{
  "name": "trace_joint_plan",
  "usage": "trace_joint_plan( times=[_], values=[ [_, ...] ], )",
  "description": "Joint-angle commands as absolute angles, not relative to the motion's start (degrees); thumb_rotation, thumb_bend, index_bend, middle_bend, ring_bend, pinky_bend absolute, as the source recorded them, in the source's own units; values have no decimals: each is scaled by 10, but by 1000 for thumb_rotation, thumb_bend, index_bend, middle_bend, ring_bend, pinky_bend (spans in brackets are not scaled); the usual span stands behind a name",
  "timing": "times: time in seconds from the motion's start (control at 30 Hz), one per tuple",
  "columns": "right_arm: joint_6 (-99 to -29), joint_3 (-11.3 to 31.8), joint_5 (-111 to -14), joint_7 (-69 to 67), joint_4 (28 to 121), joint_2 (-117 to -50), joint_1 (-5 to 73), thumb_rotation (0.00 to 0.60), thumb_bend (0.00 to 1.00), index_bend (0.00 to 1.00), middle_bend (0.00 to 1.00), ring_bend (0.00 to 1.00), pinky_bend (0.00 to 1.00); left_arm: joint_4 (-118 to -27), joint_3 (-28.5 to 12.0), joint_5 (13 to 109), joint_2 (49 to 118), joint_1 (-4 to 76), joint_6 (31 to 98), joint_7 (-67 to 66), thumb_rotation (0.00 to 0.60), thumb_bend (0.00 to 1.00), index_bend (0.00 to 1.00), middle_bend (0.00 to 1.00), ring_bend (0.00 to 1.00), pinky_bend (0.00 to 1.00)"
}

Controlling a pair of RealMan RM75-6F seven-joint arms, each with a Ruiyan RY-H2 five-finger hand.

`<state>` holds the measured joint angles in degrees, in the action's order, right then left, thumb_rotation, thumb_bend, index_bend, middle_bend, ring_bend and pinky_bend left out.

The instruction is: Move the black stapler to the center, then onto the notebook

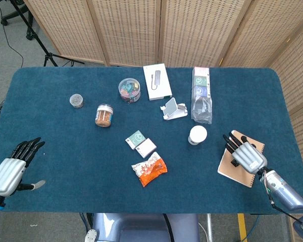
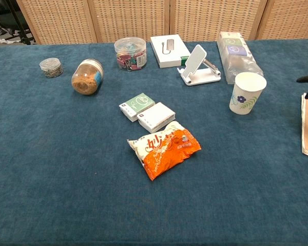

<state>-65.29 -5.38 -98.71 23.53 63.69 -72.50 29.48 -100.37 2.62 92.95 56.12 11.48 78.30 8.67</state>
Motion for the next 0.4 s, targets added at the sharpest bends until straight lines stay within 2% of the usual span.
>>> trace_joint_plan(
  times=[0.03,0.13,0.27,0.4],
  values=[
    [-727,-32,-985,232,718,-676,271,600,229,164,9,0,312,-1002,24,928,563,111,791,81,600,0,0,0,0,0],
    [-790,-23,-973,203,777,-654,235,600,183,158,3,0,277,-995,14,906,578,96,815,44,600,0,0,0,0,0],
    [-859,-18,-950,173,818,-655,184,600,14,121,0,0,151,-987,5,880,594,79,836,19,600,0,0,0,0,0],
    [-919,-17,-918,121,822,-679,125,600,0,90,0,0,88,-967,-3,858,611,63,857,10,600,0,0,0,0,0]
  ],
)
